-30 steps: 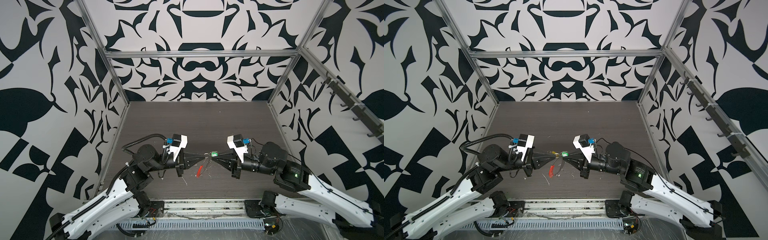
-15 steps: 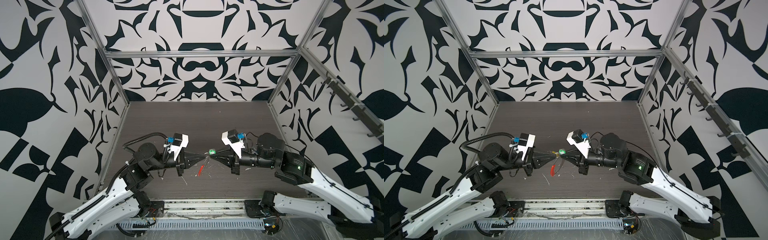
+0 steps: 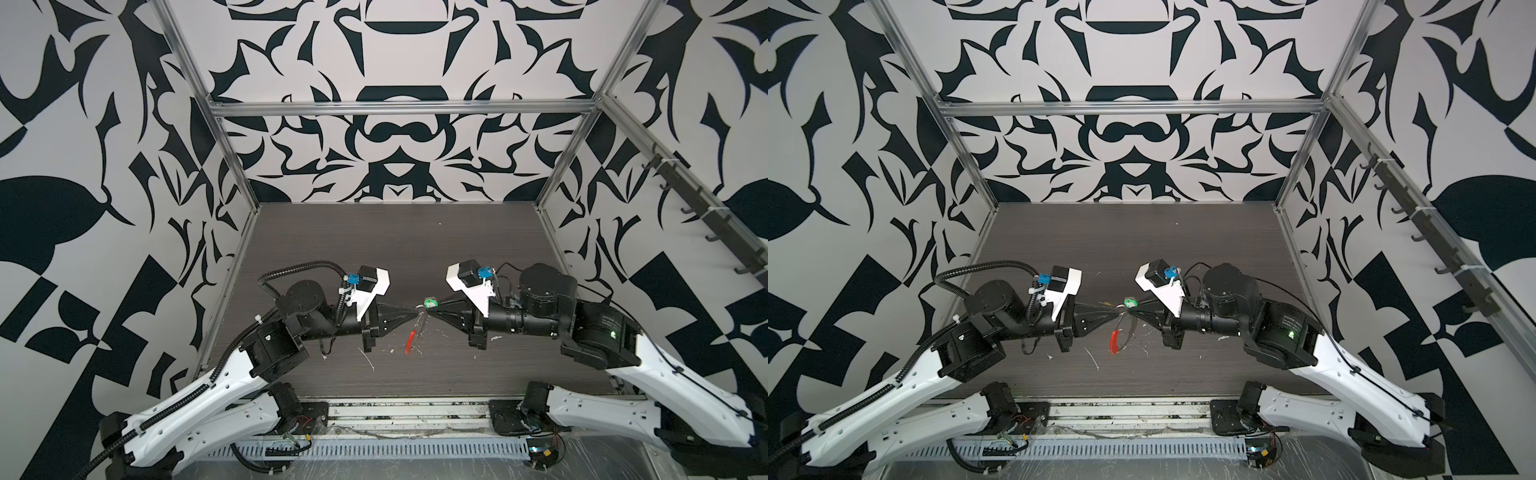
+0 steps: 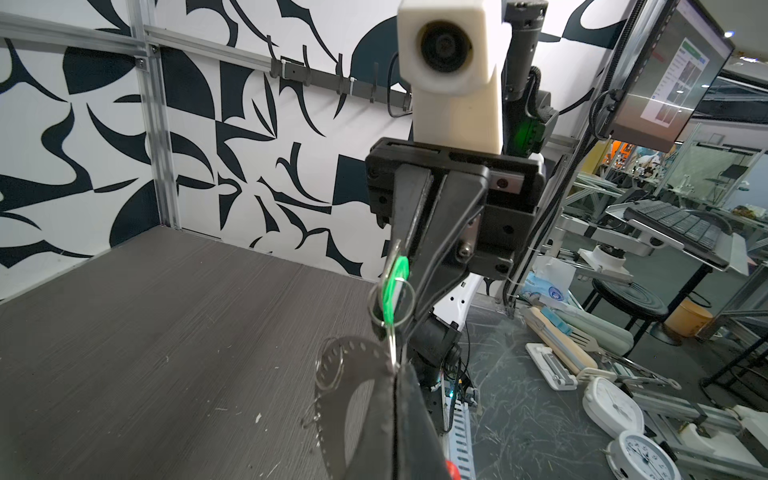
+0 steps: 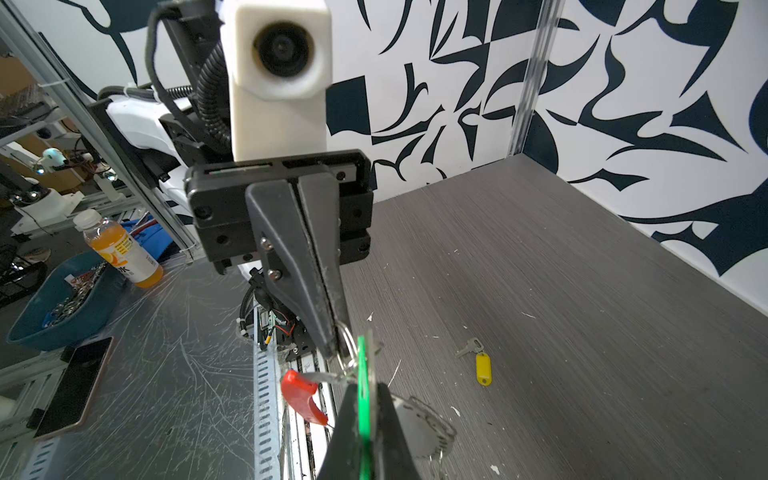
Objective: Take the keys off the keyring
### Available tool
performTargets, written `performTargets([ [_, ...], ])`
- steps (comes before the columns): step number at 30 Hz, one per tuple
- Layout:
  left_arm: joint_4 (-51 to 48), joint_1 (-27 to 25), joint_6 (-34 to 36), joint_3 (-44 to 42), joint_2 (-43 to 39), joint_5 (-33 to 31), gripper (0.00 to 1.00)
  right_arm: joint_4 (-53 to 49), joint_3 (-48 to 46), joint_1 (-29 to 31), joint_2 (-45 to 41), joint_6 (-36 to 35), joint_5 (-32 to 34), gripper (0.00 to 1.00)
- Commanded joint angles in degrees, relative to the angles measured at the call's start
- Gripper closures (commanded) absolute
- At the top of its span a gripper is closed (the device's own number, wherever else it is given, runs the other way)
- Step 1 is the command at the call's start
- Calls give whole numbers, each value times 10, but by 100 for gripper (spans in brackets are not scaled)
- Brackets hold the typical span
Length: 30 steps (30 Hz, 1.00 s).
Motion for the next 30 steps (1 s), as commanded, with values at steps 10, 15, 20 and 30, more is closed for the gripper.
performTargets([
  [10,-141,-16,27,-7,-1,-54,100,62,102,-1,16,-25,6,100],
  [15,-163,-16,33,2,3,-63,100,16,125,-1,23,-39,17,100],
  [20,-183,-16,40,11,10,-62,100,-41,161,-1,46,-62,20,100],
  [30,-241,-46,69,54,55,-104,100,-91,221,-2,102,-86,5,100],
])
